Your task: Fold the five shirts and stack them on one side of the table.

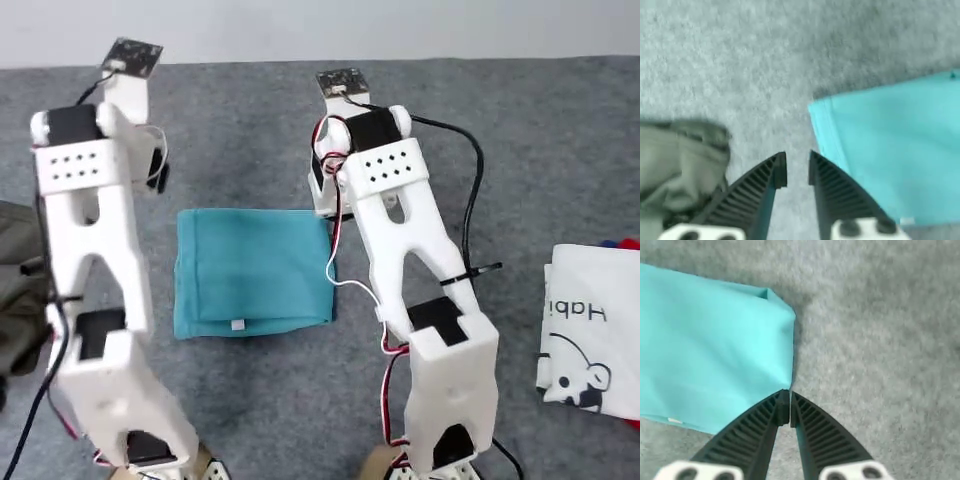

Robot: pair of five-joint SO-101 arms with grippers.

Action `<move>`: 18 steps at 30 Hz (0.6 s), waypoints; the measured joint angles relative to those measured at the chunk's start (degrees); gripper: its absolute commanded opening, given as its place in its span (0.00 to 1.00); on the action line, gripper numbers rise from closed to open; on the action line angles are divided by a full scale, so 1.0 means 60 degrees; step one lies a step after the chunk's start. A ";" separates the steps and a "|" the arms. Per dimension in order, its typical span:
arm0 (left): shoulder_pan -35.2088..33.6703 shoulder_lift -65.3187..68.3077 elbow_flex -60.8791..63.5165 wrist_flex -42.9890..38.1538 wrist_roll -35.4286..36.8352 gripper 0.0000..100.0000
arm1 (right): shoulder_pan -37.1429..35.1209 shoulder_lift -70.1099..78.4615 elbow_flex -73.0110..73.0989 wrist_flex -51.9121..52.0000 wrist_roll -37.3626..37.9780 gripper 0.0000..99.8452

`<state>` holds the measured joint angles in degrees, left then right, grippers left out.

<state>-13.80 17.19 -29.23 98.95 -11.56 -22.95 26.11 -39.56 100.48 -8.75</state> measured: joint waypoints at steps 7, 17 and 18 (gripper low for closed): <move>-0.1260 -0.1817 0.2608 0.0000 0.0000 0.01 | -0.0059 -0.0557 0.1656 0.0000 -0.0645 0.01; -0.3004 -0.3355 0.4147 0.0000 0.0000 0.02 | -0.0894 -0.0366 0.2667 0.0000 -0.2608 0.40; -0.3033 -0.3429 0.4234 0.0000 0.0000 0.02 | -0.0923 -0.0234 0.2667 -0.0029 -0.2872 0.42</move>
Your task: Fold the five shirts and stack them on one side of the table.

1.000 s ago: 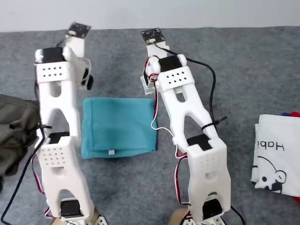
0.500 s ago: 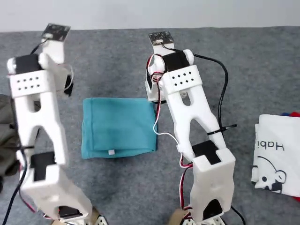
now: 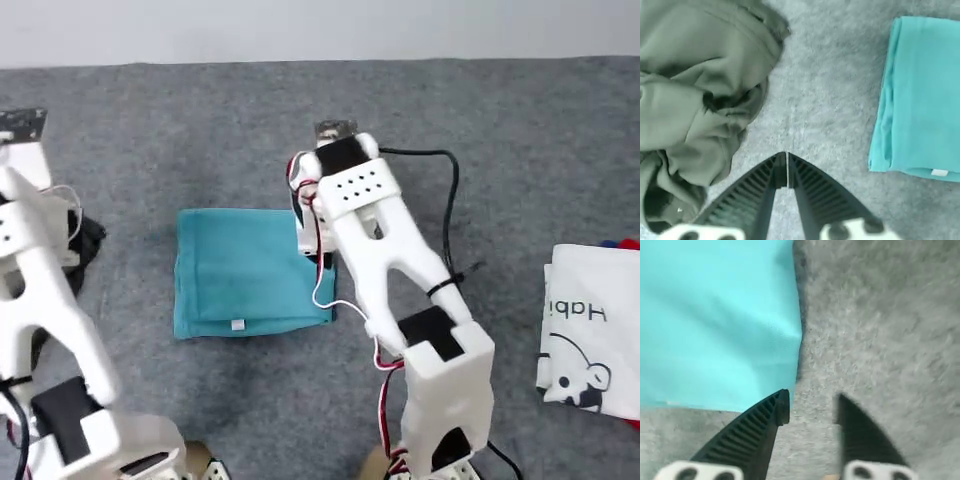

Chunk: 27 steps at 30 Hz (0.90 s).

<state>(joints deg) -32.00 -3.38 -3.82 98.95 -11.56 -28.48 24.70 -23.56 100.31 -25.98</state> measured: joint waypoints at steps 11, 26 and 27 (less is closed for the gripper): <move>0.0000 -0.0088 0.0571 0.0000 0.0000 0.01 | -0.1465 0.1187 0.0000 -0.1114 -0.0557 0.43; 0.0000 -0.0088 0.0571 0.0000 0.0000 0.01 | -0.1685 0.2842 -0.0103 -0.2066 -0.0894 0.40; 0.0000 -0.0088 0.0571 0.0000 0.0000 0.01 | -0.1685 0.2886 -0.0161 -0.2066 -0.0894 0.37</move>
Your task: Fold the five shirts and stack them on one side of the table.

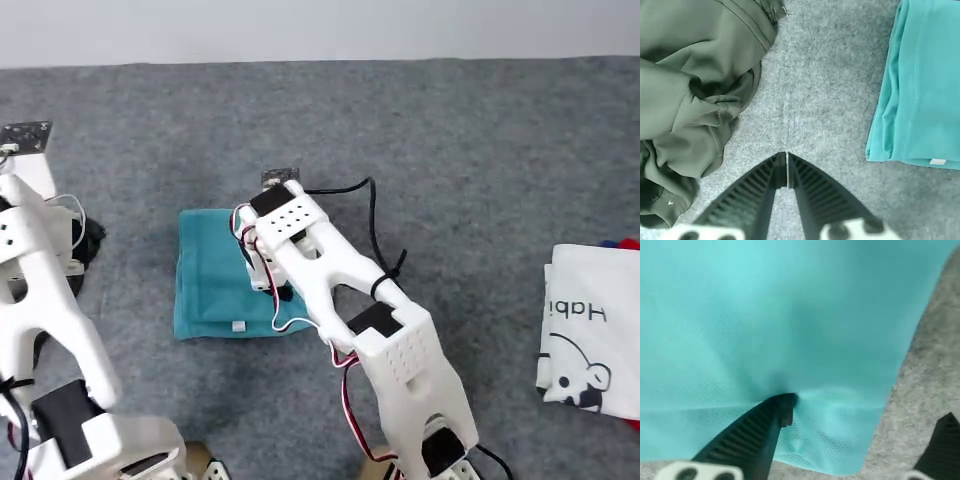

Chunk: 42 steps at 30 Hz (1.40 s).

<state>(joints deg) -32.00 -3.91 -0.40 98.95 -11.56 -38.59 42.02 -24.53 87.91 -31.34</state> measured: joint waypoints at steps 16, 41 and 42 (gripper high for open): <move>0.0000 0.0000 0.0000 0.0000 0.0000 0.01 | 0.0440 0.0425 -0.0513 0.1070 0.0806 0.01; 0.0000 0.0000 0.0000 0.0000 0.0000 0.01 | 0.6403 -0.1495 -0.0322 0.1231 1.1165 0.01; 0.0000 0.0000 0.0000 0.0000 0.0000 0.01 | 0.6652 -0.1495 -0.0322 0.0908 1.1736 0.01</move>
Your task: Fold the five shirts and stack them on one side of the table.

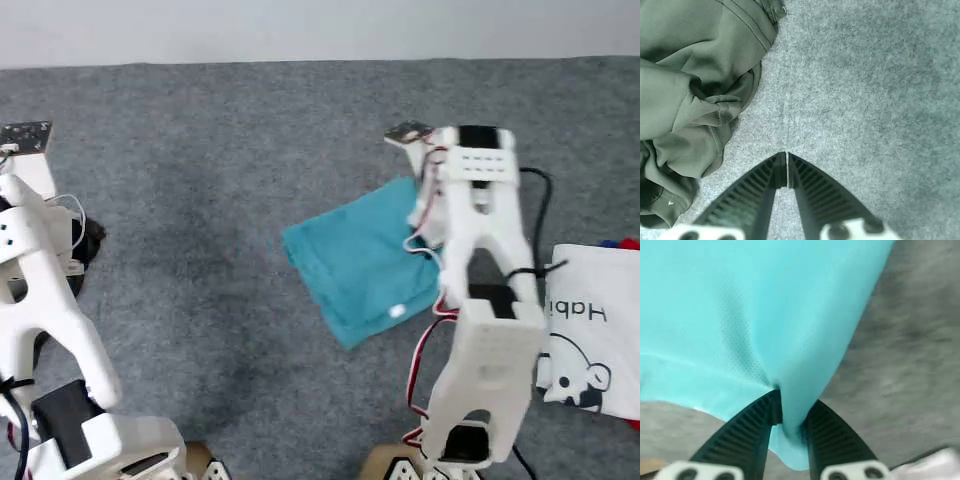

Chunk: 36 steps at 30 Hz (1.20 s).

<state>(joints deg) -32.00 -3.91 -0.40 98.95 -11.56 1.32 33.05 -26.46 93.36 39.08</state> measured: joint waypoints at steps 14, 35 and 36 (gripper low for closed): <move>0.0000 0.0000 0.0000 0.0000 0.0000 0.01 | 0.0733 0.0000 0.0000 -0.2813 0.3048 0.11; 0.0000 0.0000 0.0000 0.0000 0.0000 0.01 | 0.0454 -0.1187 0.0000 -0.2212 -0.4190 0.29; 0.0000 0.0000 0.0000 0.0000 0.0000 0.01 | 0.0366 -0.1289 0.0000 -0.2066 -0.4762 0.29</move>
<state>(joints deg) -32.00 -3.91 -0.40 98.95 -11.56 3.52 25.32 -26.46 80.97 10.51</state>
